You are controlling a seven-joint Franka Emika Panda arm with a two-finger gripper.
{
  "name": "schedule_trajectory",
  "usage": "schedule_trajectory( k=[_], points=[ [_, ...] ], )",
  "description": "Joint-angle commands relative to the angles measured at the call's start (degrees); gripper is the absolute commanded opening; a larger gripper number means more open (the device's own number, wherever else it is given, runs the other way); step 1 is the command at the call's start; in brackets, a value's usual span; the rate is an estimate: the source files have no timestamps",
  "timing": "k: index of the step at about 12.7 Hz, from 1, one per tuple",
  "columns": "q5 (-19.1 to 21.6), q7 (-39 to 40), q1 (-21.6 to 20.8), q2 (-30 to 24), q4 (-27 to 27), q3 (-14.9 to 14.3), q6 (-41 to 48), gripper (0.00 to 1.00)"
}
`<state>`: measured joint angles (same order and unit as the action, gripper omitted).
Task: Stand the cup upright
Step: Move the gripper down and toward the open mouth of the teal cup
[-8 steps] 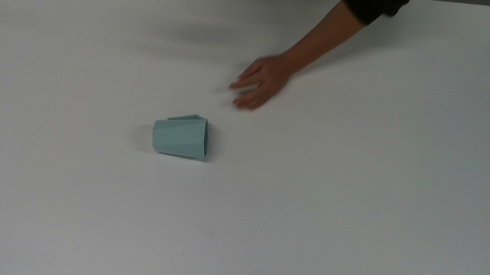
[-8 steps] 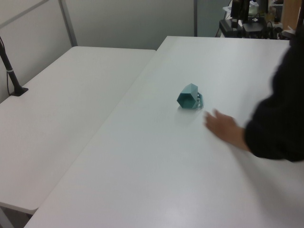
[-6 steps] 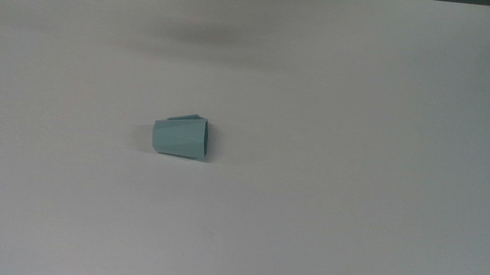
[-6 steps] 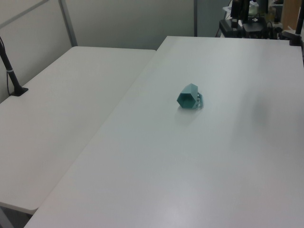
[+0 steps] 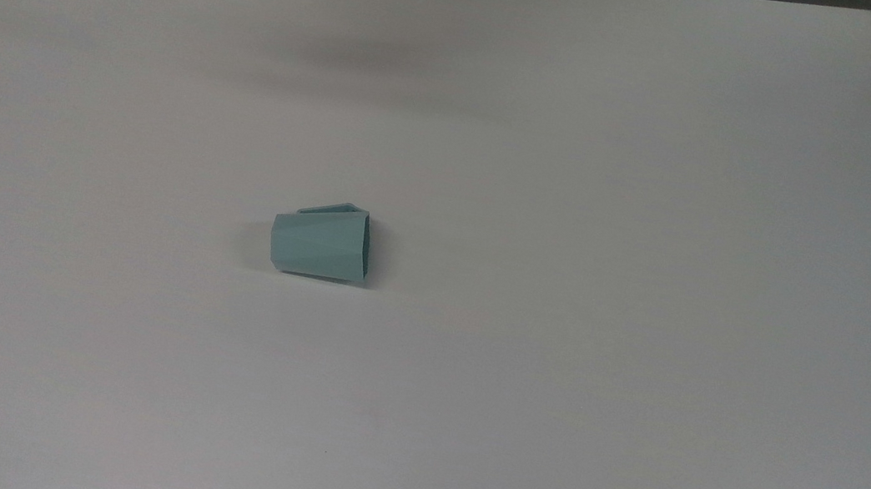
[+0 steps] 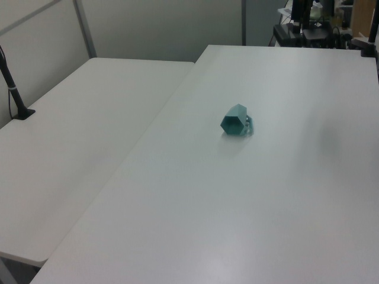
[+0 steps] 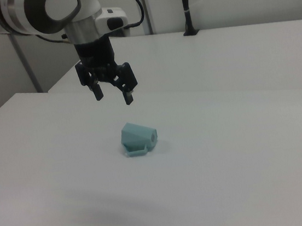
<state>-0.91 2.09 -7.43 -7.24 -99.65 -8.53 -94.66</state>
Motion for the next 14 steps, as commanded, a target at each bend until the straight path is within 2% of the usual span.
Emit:
schedule_trajectory(
  k=[1, 2, 5, 9, 14],
  points=[
    [1.26, 1.51, 0.14, -0.23, 0.68, -0.26, 1.32, 1.00],
    [1.26, 1.34, -0.39, 0.20, 1.03, -0.18, 1.41, 1.00],
    [-3.56, -1.46, -3.90, 2.13, 1.99, 0.70, 0.44, 1.00],
    [-5.76, -7.09, -9.51, 6.61, 7.52, 0.62, -0.35, 1.00],
    [-17.70, -25.61, -20.06, 16.53, 12.27, 0.62, -5.62, 1.00]
  ],
)
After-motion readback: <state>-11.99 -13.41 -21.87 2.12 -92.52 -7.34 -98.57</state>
